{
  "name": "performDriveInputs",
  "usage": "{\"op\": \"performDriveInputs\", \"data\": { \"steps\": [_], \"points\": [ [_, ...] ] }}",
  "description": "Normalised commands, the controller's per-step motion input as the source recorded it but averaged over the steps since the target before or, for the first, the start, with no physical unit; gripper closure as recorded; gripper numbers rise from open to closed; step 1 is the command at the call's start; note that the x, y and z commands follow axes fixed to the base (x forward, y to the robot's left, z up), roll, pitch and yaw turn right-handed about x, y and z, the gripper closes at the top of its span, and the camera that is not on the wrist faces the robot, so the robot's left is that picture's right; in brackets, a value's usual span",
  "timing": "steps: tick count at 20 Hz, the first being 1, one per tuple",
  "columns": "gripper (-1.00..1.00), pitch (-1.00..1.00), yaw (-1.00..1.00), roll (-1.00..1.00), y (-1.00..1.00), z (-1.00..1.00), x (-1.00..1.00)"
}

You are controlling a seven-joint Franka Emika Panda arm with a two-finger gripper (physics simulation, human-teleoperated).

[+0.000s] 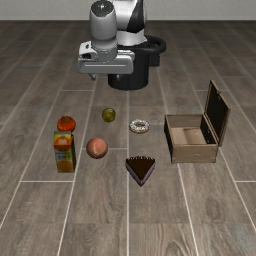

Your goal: Pick up the kiwi and place it in the box

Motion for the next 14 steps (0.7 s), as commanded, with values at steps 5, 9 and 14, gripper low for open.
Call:
{"op": "performDriveInputs", "data": {
  "steps": [5,9,14],
  "points": [
    [-1.0,0.0,0.0,0.0,0.0,-1.0,0.0],
    [-1.0,0.0,0.0,0.0,0.0,-1.0,0.0],
    [1.0,0.0,0.0,0.0,0.0,-0.8,0.0]
  ]
}}
